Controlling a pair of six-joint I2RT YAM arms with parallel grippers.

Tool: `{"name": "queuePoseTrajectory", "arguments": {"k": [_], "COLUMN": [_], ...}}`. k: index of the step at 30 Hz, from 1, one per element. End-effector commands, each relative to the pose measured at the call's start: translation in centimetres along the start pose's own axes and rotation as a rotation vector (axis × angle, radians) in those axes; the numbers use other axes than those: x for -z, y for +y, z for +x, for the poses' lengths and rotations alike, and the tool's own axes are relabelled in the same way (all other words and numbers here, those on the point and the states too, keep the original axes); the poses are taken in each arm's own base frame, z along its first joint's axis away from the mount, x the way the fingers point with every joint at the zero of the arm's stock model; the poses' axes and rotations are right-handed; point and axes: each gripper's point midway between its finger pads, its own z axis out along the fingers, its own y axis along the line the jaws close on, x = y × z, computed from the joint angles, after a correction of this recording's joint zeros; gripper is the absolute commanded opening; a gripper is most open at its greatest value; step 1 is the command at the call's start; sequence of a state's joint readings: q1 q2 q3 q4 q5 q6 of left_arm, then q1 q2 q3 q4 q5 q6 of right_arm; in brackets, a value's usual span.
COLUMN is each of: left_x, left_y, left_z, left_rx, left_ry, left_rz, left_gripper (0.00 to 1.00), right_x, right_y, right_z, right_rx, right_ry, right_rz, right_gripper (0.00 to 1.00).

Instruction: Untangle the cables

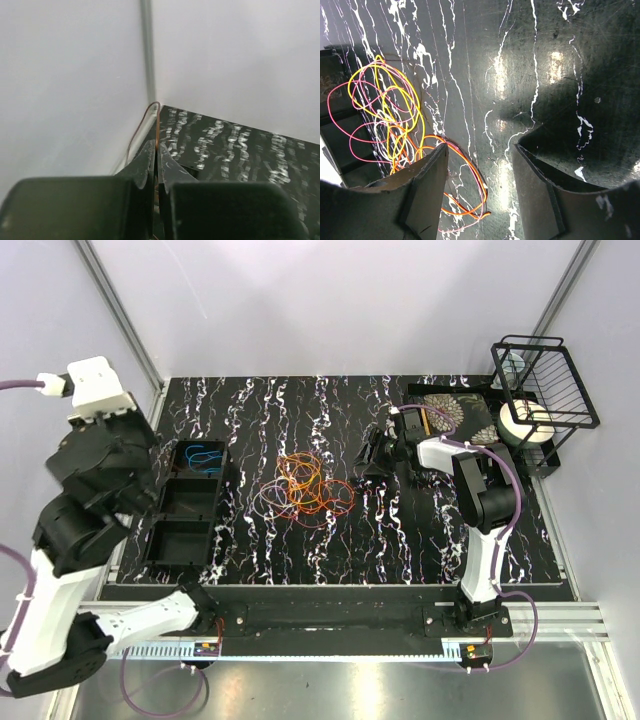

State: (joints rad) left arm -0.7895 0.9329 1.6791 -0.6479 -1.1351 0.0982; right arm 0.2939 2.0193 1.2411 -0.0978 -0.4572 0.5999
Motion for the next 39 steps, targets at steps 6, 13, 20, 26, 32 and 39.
{"name": "queuePoseTrajectory", "arguments": {"k": [6,13,20,26,32,39], "left_x": [-3.7,-5.5,-6.4,-7.2,-7.9,-8.3], "left_y": [1.9,2.1,1.0,-0.2,-0.5,-0.4], "left_z": [2.6,5.3,6.5,5.6,1.6,-1.7], "left_rx": [-0.027,-0.016,0.007,0.018,0.032,0.048], "left_ry": [0.048,0.088,0.109,0.101,0.043,0.0], "left_rz": [-0.164,-0.177,-0.127,-0.085,-0.078,-0.089], "left_gripper": [0.0,0.0,0.0,0.0,0.0,0.0], "right_x": [-0.2,-0.3,-0.4,-0.3,-0.3,-0.3], "right_y": [0.5,0.5,0.6,0.7,0.9,0.9], "right_z": [-0.6,-0.6,-0.5,-0.6,-0.5,-0.4], "right_rx": [0.008,0.007,0.005,0.005,0.007,0.005], "right_ry": [-0.009,-0.006,-0.001,-0.003,-0.001,0.004], "right_rz": [-0.03,-0.035,-0.04,-0.043,-0.047,-0.051], "right_gripper": [0.6,0.59,0.59,0.59,0.59,0.59]}}
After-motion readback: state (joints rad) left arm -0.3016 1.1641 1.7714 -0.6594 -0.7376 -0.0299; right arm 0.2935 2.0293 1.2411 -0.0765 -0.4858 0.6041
